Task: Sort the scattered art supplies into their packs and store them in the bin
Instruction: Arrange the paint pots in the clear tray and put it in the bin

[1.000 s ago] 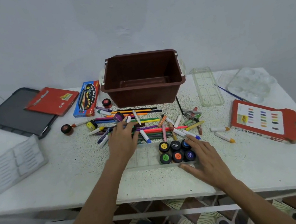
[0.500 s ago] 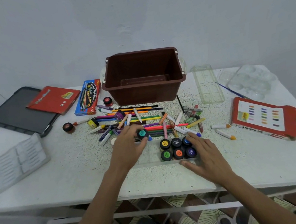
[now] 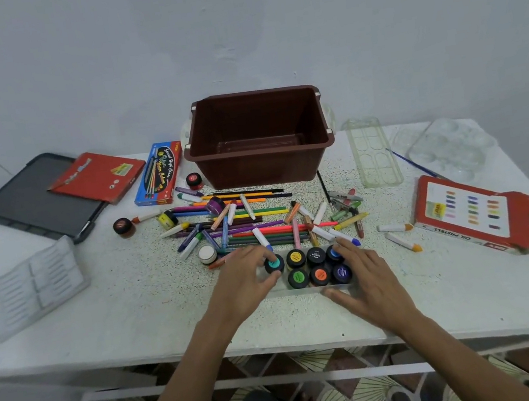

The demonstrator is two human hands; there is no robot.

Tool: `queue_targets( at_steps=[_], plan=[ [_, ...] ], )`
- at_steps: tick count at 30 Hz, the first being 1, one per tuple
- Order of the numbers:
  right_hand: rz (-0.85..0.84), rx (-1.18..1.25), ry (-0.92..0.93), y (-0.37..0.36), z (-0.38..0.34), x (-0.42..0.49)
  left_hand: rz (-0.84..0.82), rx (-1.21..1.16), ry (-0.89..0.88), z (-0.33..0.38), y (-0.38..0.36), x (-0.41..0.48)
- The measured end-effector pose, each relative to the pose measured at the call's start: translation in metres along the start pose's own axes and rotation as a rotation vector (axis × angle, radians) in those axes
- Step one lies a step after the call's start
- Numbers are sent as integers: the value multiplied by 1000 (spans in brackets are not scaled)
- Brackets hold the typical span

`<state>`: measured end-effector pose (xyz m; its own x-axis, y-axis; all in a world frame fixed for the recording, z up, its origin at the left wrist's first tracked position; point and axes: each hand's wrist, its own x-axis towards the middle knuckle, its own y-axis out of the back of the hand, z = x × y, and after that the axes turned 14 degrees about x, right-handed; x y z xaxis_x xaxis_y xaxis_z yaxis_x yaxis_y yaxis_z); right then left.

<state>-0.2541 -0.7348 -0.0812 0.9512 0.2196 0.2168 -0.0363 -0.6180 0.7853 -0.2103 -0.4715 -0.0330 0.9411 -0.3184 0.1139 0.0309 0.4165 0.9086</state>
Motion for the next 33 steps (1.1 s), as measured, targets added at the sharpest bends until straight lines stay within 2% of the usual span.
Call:
queue_targets(
  at_steps=[5, 16, 19, 22, 26, 29, 33],
  plan=[
    [0, 0, 9, 0, 0, 0, -13, -19, 15, 3, -10, 0],
    [1, -7, 2, -1, 2, -1, 92, 77, 8, 0, -18, 0],
    [-2, -10, 2, -1, 2, 0, 181, 139, 28, -8, -10, 1],
    [0, -11, 2, -2, 2, -1, 294, 255, 198, -23, -4, 4],
    [-9, -19, -1, -1, 2, 0, 286, 316, 450, -39, 3, 6],
    [-5, -11, 3, -1, 2, 0, 196, 328, 544, -48, 7, 6],
    [3, -13, 6, -1, 1, 0, 145, 287, 557, -52, 8, 7]
  ],
)
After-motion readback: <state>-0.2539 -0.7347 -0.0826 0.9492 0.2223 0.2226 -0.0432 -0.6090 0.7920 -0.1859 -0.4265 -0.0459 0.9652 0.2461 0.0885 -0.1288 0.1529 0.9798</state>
